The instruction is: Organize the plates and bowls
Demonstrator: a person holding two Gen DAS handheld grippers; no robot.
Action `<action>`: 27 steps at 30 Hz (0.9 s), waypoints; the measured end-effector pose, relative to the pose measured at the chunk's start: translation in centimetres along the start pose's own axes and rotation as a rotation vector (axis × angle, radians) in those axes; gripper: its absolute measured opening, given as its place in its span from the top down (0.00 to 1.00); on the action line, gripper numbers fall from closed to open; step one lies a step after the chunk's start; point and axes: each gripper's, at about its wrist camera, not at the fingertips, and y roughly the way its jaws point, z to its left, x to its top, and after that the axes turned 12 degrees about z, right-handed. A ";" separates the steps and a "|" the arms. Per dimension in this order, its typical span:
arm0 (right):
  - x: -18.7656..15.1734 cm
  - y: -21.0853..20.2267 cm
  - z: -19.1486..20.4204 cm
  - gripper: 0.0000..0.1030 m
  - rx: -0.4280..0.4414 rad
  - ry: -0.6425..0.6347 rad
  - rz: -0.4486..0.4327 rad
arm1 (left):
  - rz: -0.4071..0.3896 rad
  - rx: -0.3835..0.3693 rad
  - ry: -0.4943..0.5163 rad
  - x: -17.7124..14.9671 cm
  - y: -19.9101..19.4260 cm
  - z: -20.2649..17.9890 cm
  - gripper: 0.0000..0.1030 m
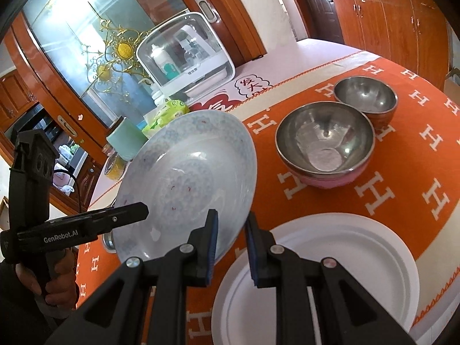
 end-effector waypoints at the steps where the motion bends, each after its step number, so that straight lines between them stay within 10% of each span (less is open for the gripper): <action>1: -0.3 -0.4 -0.1 0.82 -0.001 0.000 -0.006 | -0.002 0.002 0.008 -0.3 -0.2 -0.3 0.61; 27: -9.1 -7.7 -5.8 0.82 -0.083 0.145 -0.078 | 0.099 -0.017 0.210 -6.0 2.0 -10.3 0.61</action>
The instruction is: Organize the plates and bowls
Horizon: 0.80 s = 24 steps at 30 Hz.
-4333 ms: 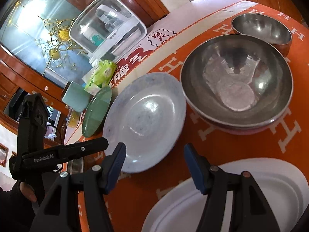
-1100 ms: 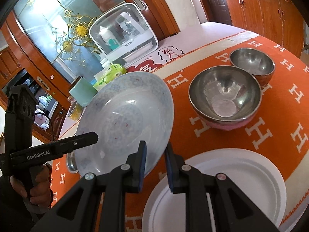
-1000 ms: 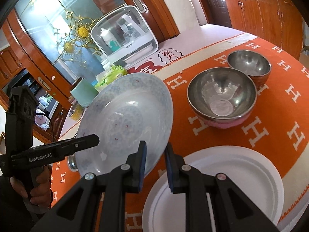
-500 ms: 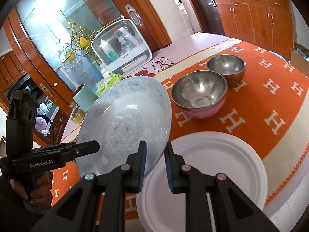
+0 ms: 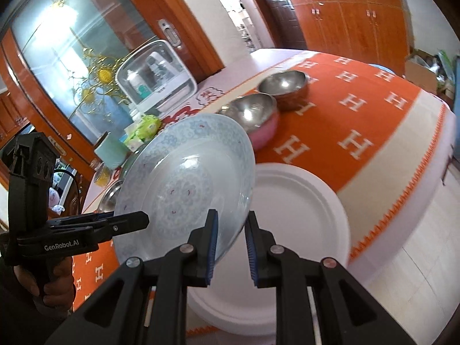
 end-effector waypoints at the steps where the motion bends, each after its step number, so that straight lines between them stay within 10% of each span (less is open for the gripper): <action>1: -0.3 -0.2 -0.4 0.82 -0.007 0.008 0.000 | 0.007 -0.002 0.009 0.0 0.2 -0.4 0.61; 24: -2.7 1.8 -5.5 0.82 -0.065 0.093 0.136 | 0.176 0.012 0.004 -0.5 7.2 -3.7 0.61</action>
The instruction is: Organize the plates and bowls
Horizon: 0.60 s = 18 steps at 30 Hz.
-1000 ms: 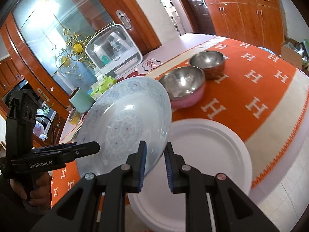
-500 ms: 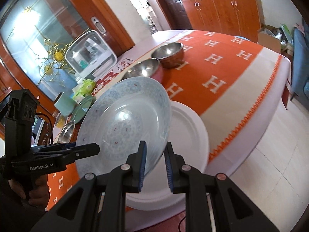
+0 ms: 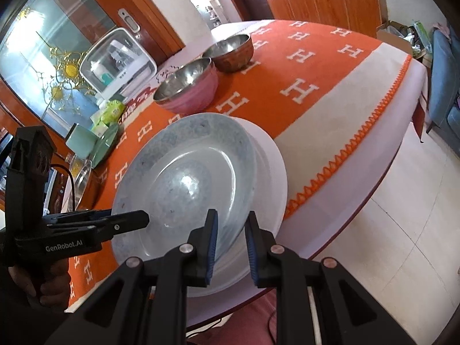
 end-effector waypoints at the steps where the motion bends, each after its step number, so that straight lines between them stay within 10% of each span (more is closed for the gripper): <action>1: 0.3 0.3 0.0 0.82 -0.006 -0.007 0.020 | 0.006 0.001 -0.009 0.1 0.2 0.1 0.61; 18: 3.6 2.5 1.2 0.79 -0.096 -0.120 0.184 | 0.003 -0.025 -0.101 1.5 0.1 2.0 0.61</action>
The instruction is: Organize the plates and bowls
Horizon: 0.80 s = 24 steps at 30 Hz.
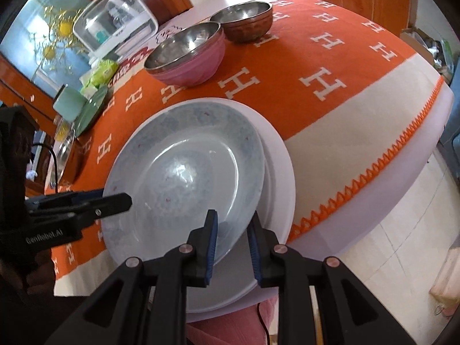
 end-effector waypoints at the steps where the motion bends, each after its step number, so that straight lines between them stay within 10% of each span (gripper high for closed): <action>1: 0.0 0.0 0.1 0.79 -0.007 -0.003 0.004 | 0.000 -0.004 -0.007 0.0 -0.1 0.2 0.61; 24: -1.7 -3.5 7.4 0.61 -0.165 -0.206 -0.136 | -0.158 -0.062 0.041 -3.5 -7.0 1.4 0.44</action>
